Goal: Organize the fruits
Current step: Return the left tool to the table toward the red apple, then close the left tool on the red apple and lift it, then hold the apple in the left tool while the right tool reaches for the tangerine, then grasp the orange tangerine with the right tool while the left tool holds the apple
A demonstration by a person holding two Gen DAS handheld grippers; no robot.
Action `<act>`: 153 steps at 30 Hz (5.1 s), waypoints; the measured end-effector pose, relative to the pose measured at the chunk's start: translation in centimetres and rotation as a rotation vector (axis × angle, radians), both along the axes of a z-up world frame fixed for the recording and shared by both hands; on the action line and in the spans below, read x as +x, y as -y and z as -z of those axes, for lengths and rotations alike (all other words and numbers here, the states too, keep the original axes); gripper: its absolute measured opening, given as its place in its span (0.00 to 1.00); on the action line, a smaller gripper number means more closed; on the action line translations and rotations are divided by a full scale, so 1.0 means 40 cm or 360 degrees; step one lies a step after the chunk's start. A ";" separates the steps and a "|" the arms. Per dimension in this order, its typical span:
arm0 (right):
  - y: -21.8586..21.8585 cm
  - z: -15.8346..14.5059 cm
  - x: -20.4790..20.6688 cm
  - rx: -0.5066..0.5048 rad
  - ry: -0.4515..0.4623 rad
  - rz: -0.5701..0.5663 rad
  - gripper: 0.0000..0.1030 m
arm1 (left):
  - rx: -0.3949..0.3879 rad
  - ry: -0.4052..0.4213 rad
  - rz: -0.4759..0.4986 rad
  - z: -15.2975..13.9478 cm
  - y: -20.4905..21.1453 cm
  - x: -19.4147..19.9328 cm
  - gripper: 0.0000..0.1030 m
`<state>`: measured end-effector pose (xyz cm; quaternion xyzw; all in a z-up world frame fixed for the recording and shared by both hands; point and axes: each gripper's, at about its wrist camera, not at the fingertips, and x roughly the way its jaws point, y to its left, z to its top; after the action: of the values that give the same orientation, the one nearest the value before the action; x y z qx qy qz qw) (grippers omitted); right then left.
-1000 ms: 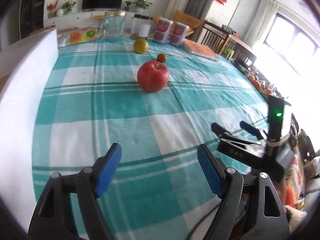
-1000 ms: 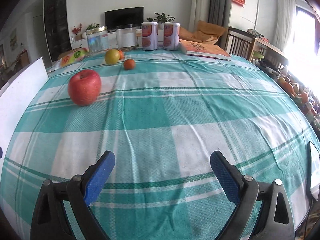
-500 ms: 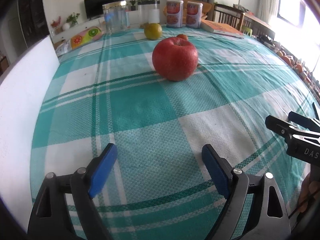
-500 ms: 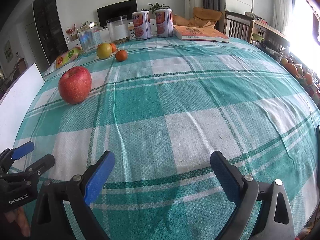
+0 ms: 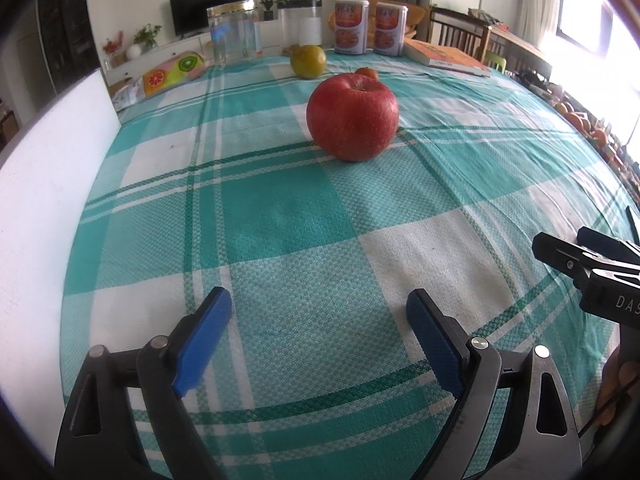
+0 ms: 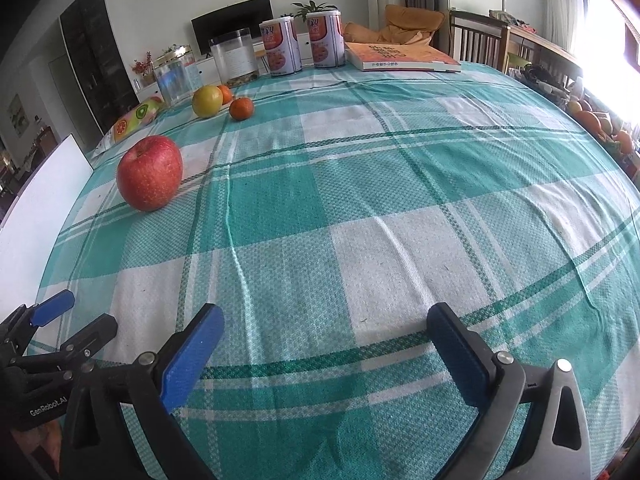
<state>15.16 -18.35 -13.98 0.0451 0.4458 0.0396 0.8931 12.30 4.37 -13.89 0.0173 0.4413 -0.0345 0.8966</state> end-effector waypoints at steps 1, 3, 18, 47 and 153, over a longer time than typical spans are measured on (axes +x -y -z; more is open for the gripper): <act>-0.001 0.000 0.000 0.0000 -0.0001 -0.0002 0.99 | 0.0000 0.0000 0.0000 0.000 0.000 0.000 0.88; -0.003 0.001 0.001 -0.0004 -0.0004 -0.0004 1.00 | -0.0001 0.0000 0.0000 0.000 0.001 0.000 0.88; -0.004 0.001 0.002 -0.0002 -0.0005 -0.0005 1.00 | -0.0104 0.0038 0.0007 -0.063 0.037 0.175 0.88; -0.005 0.002 0.003 0.0013 -0.0004 -0.0009 1.00 | -0.0069 -0.0002 -0.0037 -0.069 0.034 0.284 0.68; -0.166 0.001 -0.079 -0.0143 0.0018 -0.0357 0.87 | 0.0011 -0.0005 -0.0160 0.006 -0.096 0.091 0.93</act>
<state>12.02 -11.69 -14.02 -0.0454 0.4442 0.1194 0.8868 15.95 8.20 -14.13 -0.0020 0.4431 0.0120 0.8964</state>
